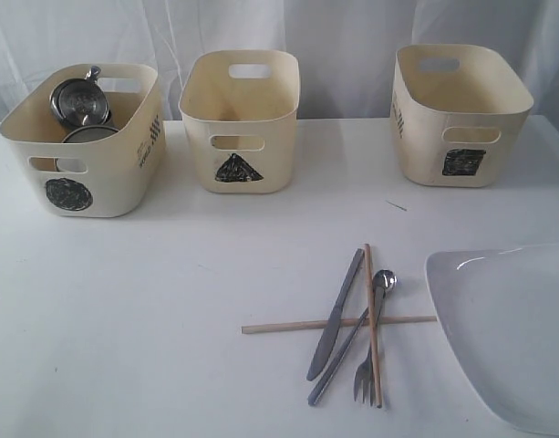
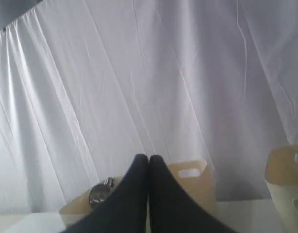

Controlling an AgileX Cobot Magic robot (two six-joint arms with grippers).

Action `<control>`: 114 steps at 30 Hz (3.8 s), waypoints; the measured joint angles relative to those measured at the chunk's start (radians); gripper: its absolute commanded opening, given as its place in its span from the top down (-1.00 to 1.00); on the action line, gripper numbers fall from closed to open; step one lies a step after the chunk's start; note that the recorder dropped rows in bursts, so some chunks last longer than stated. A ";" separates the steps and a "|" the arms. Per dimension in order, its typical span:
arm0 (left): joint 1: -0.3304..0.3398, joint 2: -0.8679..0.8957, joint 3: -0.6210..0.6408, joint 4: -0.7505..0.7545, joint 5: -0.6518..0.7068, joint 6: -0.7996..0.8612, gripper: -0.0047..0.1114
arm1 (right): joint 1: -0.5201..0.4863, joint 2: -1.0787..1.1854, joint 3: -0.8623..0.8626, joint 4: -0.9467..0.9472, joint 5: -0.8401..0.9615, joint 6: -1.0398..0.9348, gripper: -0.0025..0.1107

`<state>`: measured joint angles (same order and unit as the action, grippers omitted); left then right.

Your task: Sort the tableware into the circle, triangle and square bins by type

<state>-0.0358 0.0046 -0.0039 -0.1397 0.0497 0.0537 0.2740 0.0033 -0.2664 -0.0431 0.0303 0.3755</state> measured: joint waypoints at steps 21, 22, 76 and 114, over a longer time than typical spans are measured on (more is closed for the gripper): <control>0.000 0.000 0.000 0.000 0.000 0.000 0.92 | 0.000 0.204 -0.188 0.008 0.405 -0.134 0.96; 0.000 0.000 0.000 0.000 0.000 0.000 0.92 | 0.000 0.242 -0.213 0.008 0.462 -0.164 0.96; 0.000 0.000 0.000 0.000 0.000 0.000 0.92 | 0.110 1.733 -0.788 0.183 0.522 0.204 -0.02; 0.000 0.000 0.000 0.000 0.000 0.000 0.92 | 0.115 1.932 -0.840 0.011 0.445 0.452 -0.02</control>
<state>-0.0358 0.0046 -0.0039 -0.1397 0.0497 0.0537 0.3888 1.9353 -1.1068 -0.0318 0.4755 0.8274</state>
